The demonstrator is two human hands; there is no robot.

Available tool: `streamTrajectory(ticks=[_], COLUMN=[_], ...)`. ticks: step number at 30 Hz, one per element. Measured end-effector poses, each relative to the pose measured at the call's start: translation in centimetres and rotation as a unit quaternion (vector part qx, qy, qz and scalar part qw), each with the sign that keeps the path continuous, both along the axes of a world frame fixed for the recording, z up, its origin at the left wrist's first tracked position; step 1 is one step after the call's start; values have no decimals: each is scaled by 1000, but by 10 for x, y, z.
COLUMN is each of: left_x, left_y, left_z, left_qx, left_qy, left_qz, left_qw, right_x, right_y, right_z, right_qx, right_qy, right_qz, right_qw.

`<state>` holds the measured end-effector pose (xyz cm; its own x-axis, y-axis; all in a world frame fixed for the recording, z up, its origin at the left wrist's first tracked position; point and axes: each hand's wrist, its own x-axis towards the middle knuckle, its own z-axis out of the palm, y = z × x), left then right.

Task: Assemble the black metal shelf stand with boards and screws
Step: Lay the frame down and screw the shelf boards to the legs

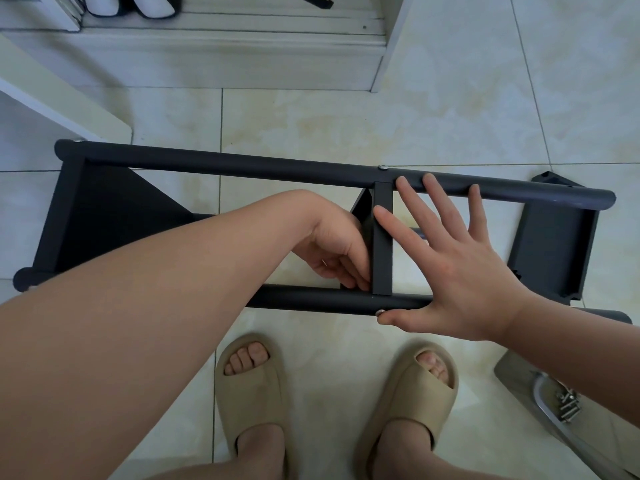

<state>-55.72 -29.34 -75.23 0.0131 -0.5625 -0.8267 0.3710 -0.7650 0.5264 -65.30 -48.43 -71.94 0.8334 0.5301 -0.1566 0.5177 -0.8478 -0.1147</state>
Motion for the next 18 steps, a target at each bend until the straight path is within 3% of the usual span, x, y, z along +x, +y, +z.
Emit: streamTrajectory(ticks=[18], left_x=[0], left_y=[2], left_z=[1], left_qx=[0], left_qy=[36], left_qz=[13], left_qw=[999], right_x=[0], right_y=[-1], right_z=[0], right_qx=[-3], right_qy=[4], right_qz=[1], right_qw=[1000])
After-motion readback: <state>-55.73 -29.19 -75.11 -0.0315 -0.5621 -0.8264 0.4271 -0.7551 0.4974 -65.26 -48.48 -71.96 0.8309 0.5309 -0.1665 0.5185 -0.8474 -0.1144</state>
